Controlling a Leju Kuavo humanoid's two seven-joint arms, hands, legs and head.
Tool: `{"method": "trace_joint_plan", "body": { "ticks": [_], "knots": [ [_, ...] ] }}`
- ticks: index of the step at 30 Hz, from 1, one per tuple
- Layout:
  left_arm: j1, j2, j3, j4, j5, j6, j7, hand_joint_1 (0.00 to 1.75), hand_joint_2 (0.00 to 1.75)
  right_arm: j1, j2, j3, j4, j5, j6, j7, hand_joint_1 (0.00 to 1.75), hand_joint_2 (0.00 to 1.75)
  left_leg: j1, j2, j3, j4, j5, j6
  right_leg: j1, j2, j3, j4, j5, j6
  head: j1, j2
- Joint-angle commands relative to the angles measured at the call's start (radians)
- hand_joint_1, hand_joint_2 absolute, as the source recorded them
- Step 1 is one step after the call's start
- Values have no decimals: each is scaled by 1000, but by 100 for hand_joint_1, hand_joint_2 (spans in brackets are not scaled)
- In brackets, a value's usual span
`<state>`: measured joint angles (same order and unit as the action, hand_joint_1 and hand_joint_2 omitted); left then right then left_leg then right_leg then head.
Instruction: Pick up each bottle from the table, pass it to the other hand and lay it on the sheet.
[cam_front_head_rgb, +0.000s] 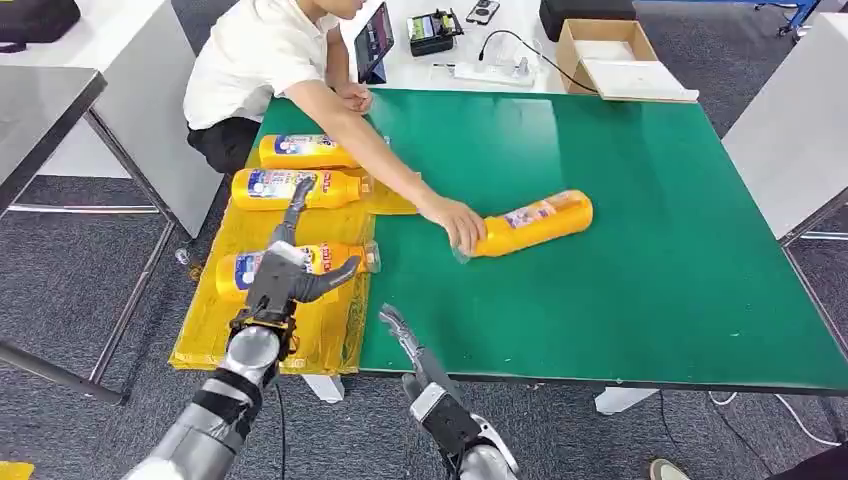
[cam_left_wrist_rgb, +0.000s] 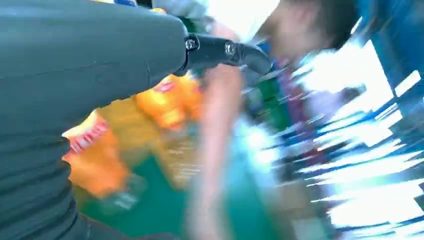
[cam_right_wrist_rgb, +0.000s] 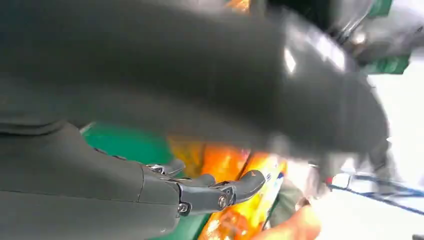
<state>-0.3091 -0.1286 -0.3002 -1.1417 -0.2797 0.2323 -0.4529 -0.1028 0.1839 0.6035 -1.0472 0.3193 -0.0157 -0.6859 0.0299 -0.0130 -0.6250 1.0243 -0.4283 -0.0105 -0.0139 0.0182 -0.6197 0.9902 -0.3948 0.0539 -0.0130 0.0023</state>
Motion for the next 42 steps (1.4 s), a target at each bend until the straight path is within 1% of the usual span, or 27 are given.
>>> {"method": "trace_joint_plan", "body": {
  "ticks": [1, 2, 3, 4, 5, 6, 7, 9, 10, 12, 14, 16, 17, 20, 23, 24, 26, 28, 29, 31, 32, 34, 37, 39, 40, 41, 42],
  "knots": [
    [473, 26, 38, -787, 420, 92, -136, 0, 175, -87, -255, -217, 18, 308, -491, 156, 0, 175, -1, 5, 3, -1, -3, 3, -1, 3, 2, -2, -1, 0, 1, 0],
    [475, 29, 53, -773, 425, 92, -128, 0, 175, -135, -267, -272, 83, 357, -525, 173, 0, 175, -2, 8, 4, -1, -4, 4, -1, 6, 3, -2, -1, 0, -1, 0],
    [471, 29, 57, -759, 425, 86, -130, 0, 175, -149, -268, -295, 102, 373, -533, 168, 0, 175, -3, 9, 3, -1, -4, 3, -2, 6, 1, -2, 0, 0, -3, 0],
    [468, 33, 52, -733, 427, 60, -122, 0, 175, -181, -275, -323, 146, 411, -560, 183, 0, 175, -3, 5, 0, 0, -3, 4, -2, 1, -1, -1, 0, 0, -2, 0],
    [467, 41, 41, -711, 434, 15, -119, 0, 175, -202, -274, -345, 175, 436, -577, 184, 0, 175, -3, 4, 1, 0, -3, 5, -2, 0, 1, -2, -1, 0, -2, 0],
    [473, 32, 41, -691, 430, -2, -126, 0, 175, -213, -276, -363, 186, 446, -580, 181, 0, 175, -4, 3, 2, -1, -2, 7, -2, -2, 3, -3, -1, 0, -1, 0],
    [475, 39, 29, -682, 446, -37, -114, 0, 175, -218, -276, -370, 189, 450, -579, 183, 0, 175, -4, -1, -2, -1, 0, 7, -3, -1, 0, -2, -1, 2, 0, 0],
    [483, 36, 16, -667, 462, -63, -109, 0, 175, -224, -280, -363, 188, 485, -593, 200, 0, 175, -5, 2, 3, -2, -1, 8, -4, -1, 4, -2, -1, 1, 0, 0],
    [483, 36, 16, -667, 462, -63, -109, 0, 175, -224, -280, -363, 188, 485, -593, 200, 0, 175, -5, -1, 0, -1, 0, 7, -4, -2, 1, -2, 1, 0, -1, 0],
    [483, 34, 15, -668, 462, -63, -109, 0, 175, -222, -276, -361, 187, 488, -596, 204, 0, 175, -5, -1, 3, -2, 0, 8, -4, -4, 4, -2, 0, -1, 0, 0],
    [482, 34, 17, -670, 462, -63, -109, 0, 175, -220, -274, -359, 186, 491, -598, 207, 0, 175, -5, -1, -1, -1, 1, 8, -4, -3, 1, -2, 1, 1, -1, 0],
    [482, 34, 17, -670, 462, -63, -109, 0, 175, -220, -274, -359, 186, 491, -598, 207, 0, 175, -4, 0, 3, -1, 0, 9, -3, -3, 4, -2, 0, -1, -1, 0],
    [482, 34, 17, -670, 462, -63, -109, 0, 175, -220, -274, -359, 186, 491, -598, 207, 0, 175, -4, -1, 0, -1, 1, 8, -3, -4, 2, -2, 0, 0, -1, 0],
    [482, 34, 17, -670, 462, -63, -109, 0, 175, -220, -274, -359, 186, 491, -598, 207, 0, 175, -4, 0, 4, -2, 0, 9, -3, -4, 6, -3, -1, -1, -1, 0],
    [482, 34, 17, -670, 462, -63, -109, 0, 175, -220, -274, -359, 186, 491, -598, 207, 0, 175, -4, -1, -1, -1, 1, 8, -3, -4, 1, -2, 1, 1, -1, 0],
    [482, 34, 17, -670, 462, -63, -109, 0, 175, -220, -274, -359, 186, 491, -598, 207, 0, 175, -4, -1, 1, -1, 1, 9, -3, -4, 3, -2, 0, 0, -1, 0],
    [482, 34, 17, -670, 462, -63, -109, 0, 175, -220, -274, -359, 186, 491, -598, 207, 0, 175, -4, -1, 0, -1, 1, 8, -3, -4, 2, -2, 1, 0, -1, 0],
    [482, 38, 16, -671, 466, -78, -100, 0, 175, -222, -279, -349, 188, 523, -604, 233, 0, 175, -4, 0, 1, -1, 0, 8, -3, -4, 3, -2, 0, 0, -1, 0],
    [484, 31, 21, -668, 466, -91, -98, 0, 175, -243, -290, -334, 215, 578, -600, 279, 0, 175, -4, -2, -1, -1, 1, 8, -3, -4, 1, -1, 1, 1, -1, 0],
    [486, 25, 28, -666, 458, -94, -99, 0, 175, -290, -303, -317, 278, 634, -568, 334, 0, 175, -4, -1, -1, -1, 1, 8, -4, -3, 1, -1, 1, 1, -1, 0],
    [483, 22, 35, -664, 460, -100, -96, 0, 175, -340, -316, -296, 344, 686, -538, 387, 0, 175, -5, 0, 1, -1, 1, 8, -3, -3, 2, -1, 0, 0, -1, 0],
    [476, 14, 41, -656, 464, -111, -88, 0, 175, -417, -321, -283, 444, 732, -533, 428, 0, 175, -5, 2, 0, -1, 1, 9, -4, -1, 1, -1, 1, 0, -1, 0],
    [463, 4, 31, -640, 461, -115, -85, 0, 175, -506, -320, -269, 532, 785, -552, 463, 0, 175, -5, 2, -1, 0, 2, 9, -4, -1, 0, -1, 2, 1, 0, 0],
    [456, 2, 22, -630, 460, -115, -84, 0, 175, -546, -308, -269, 561, 781, -510, 466, 0, 175, -5, 1, -2, 0, 3, 8, -4, -1, 0, -1, 2, 1, -1, 0],
    [453, 2, 16, -619, 469, -115, -44, 0, 175, -590, -296, -227, 647, 802, -368, 497, 0, 175, -5, 1, 0, 0, 2, 9, -4, -2, 1, -1, 2, 1, -1, 0],
    [446, -2, 13, -599, 469, -112, -45, 0, 175, -595, -283, -203, 644, 818, -207, 538, 0, 175, -5, 1, -1, 0, 3, 8, -4, -2, 0, -1, 3, 2, 0, 0],
    [445, -2, 13, -590, 468, -110, -44, 0, 175, -596, -277, -187, 656, 830, -198, 562, 0, 175, -5, 3, 3, -1, 2, 10, -3, -1, 3, -2, 2, 0, 0, 0]
  ]
}}
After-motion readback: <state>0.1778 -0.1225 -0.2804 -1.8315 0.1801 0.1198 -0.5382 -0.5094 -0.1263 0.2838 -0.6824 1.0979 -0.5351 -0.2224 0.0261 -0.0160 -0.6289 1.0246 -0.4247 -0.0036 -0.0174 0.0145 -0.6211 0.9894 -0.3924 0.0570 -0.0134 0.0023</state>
